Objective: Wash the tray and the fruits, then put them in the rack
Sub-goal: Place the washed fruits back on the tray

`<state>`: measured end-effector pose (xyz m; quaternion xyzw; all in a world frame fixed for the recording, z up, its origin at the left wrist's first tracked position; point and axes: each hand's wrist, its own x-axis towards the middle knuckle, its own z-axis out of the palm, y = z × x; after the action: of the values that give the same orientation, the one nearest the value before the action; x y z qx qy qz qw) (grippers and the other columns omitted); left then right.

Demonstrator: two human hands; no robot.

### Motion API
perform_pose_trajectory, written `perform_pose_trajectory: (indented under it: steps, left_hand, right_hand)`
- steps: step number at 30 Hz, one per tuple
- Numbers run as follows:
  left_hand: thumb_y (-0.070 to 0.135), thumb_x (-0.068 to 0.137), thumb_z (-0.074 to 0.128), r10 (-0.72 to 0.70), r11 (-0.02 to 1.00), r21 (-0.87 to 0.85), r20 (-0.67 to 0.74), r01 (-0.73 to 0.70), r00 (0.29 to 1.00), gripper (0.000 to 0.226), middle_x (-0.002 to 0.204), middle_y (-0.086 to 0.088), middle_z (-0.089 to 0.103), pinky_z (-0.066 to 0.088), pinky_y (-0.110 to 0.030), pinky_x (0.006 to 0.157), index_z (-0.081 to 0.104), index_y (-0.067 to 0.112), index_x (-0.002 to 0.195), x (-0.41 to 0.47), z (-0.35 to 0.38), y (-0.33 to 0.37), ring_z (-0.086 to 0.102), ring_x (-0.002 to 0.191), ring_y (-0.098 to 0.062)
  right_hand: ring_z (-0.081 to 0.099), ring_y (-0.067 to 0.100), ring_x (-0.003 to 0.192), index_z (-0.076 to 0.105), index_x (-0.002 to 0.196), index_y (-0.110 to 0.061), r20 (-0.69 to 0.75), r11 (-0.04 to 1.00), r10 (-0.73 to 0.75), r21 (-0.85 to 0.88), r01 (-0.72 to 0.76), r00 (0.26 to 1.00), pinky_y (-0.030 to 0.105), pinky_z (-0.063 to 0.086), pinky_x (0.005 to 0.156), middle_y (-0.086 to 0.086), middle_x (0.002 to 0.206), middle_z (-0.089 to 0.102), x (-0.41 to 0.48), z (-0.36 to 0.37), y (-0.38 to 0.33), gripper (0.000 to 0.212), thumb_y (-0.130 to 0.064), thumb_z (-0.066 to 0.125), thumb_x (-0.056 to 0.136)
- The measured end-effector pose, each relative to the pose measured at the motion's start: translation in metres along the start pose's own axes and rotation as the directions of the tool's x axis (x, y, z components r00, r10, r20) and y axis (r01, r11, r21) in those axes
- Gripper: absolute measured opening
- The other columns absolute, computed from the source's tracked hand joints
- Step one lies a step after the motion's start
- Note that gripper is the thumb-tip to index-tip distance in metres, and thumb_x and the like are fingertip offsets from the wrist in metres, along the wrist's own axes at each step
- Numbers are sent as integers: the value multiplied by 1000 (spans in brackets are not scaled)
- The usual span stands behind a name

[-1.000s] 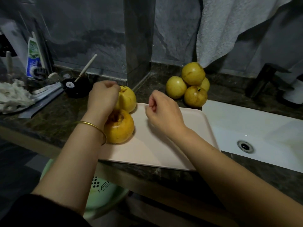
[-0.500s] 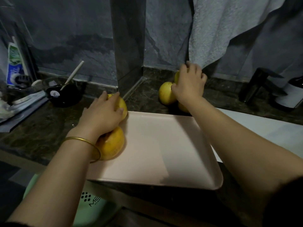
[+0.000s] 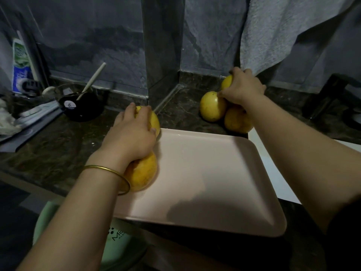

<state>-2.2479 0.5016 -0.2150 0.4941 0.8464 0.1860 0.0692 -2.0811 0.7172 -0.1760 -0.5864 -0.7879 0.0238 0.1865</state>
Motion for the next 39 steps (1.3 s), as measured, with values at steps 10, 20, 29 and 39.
perform_pose_trajectory:
  steps: [10, 20, 29, 39]
  left_hand:
    - [33, 98, 40, 22, 999, 28, -19, -21, 1000, 58, 160, -2, -2, 16, -44, 117, 14, 31, 150, -2, 1, 0, 7, 146, -30]
    - [31, 99, 41, 20, 1000, 14, -1, -20, 1000, 58, 160, -2, -2, 17, -45, 117, 14, 30, 150, -6, -2, 3, 7, 146, -30]
    - [31, 98, 41, 24, 1000, 7, -2, -24, 1000, 60, 160, -3, -2, 16, -43, 117, 13, 28, 151, -5, -2, 1, 6, 146, -30]
    - [33, 97, 43, 30, 999, -12, -4, -30, 1000, 62, 160, -3, -2, 15, -42, 118, 13, 29, 151, -3, -1, 0, 6, 146, -30]
  right_hand:
    - [38, 39, 124, 38, 139, -19, -253, 989, -80, 101, 109, 964, 48, 38, 99, 15, 139, 36, -19, 2, -4, 68, -35, 66, 78]
    - [49, 27, 120, 47, 135, -26, -176, 903, -139, 382, 198, 974, 36, 41, 97, 7, 133, 48, -63, 4, -39, 68, -41, 74, 74]
    - [66, 28, 91, 58, 99, -23, 729, 130, -142, 684, -717, 670, 47, 54, 79, 9, 100, 67, -97, 19, -44, 34, -47, 71, 78]
    - [66, 19, 92, 59, 115, -17, 510, 488, -153, 784, -384, 846, 36, 58, 72, 6, 109, 67, -108, 35, -51, 45, -40, 71, 79]
